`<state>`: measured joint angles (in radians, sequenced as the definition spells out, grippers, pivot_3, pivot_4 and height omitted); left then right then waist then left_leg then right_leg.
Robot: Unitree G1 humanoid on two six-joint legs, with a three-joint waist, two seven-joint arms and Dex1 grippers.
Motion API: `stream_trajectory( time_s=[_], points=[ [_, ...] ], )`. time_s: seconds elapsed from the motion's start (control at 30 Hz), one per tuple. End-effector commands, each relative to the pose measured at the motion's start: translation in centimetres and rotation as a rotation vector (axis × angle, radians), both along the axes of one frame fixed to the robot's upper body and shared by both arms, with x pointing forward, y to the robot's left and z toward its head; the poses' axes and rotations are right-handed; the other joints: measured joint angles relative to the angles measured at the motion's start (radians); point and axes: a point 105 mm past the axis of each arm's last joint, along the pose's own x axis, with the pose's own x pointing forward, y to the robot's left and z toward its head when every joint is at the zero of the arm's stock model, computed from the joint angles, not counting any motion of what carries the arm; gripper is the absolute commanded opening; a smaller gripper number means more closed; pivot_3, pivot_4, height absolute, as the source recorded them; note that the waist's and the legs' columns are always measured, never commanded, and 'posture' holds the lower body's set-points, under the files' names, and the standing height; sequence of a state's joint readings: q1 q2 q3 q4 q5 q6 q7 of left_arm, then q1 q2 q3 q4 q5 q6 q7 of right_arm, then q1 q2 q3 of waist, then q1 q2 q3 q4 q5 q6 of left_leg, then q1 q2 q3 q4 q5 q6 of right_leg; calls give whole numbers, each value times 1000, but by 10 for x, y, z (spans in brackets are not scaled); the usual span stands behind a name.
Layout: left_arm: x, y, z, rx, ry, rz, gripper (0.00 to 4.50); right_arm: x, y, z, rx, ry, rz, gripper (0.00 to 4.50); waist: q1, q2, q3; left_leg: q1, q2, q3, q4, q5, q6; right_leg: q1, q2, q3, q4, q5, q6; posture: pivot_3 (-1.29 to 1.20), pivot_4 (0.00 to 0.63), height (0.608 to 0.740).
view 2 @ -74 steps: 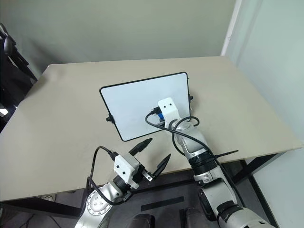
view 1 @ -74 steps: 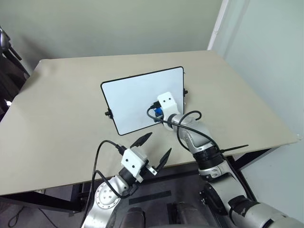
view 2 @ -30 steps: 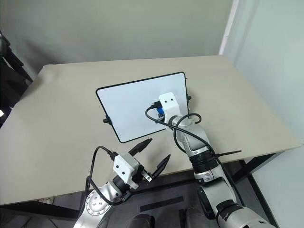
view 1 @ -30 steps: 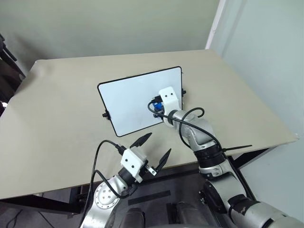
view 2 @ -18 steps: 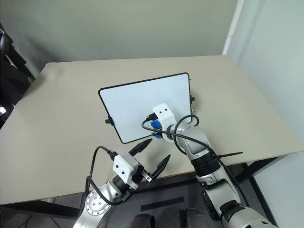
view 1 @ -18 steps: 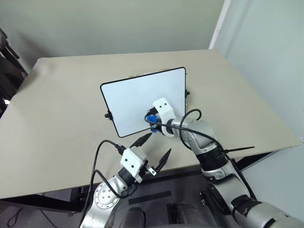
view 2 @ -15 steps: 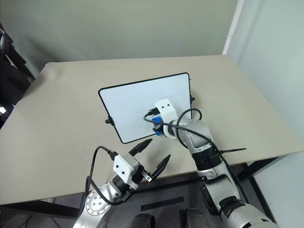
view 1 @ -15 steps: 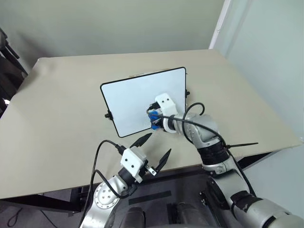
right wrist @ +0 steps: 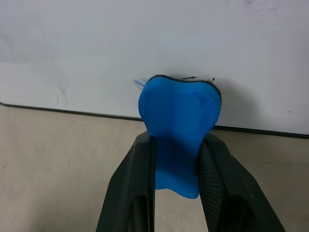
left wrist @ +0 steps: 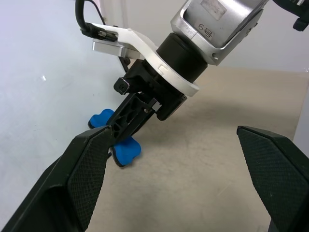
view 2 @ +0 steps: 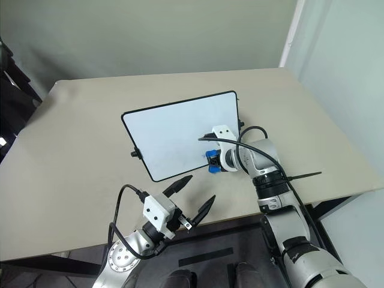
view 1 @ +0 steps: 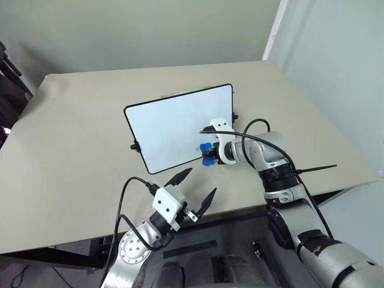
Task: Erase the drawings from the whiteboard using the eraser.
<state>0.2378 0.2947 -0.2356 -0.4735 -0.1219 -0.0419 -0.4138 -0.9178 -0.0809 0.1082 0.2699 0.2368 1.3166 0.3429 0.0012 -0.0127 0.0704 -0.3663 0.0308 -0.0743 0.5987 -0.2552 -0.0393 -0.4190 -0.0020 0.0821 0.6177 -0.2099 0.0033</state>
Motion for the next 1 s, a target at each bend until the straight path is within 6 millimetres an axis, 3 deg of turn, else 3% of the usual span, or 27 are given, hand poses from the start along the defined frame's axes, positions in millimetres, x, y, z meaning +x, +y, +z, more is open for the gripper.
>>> stream_trajectory(
  time_s=[0.03,0.5,1.0],
  points=[
    [-3,-4,13,-15,-54,-14,4500,0,12,15,22,-35,52,1158,1,0,0,0,0,0,0,0,0,0,0,0,0,0,0,0,150,730],
    [-1,-5,11,-15,-50,-14,4500,2,32,11,19,28,125,1158,0,1,0,-1,0,0,0,-1,0,-1,0,0,-2,1,-1,0,150,730],
    [0,-5,10,-17,-50,-14,4500,18,9,14,36,110,26,1158,1,1,1,-1,0,0,0,-5,-8,-1,0,0,-1,3,-5,0,150,730]
  ],
)
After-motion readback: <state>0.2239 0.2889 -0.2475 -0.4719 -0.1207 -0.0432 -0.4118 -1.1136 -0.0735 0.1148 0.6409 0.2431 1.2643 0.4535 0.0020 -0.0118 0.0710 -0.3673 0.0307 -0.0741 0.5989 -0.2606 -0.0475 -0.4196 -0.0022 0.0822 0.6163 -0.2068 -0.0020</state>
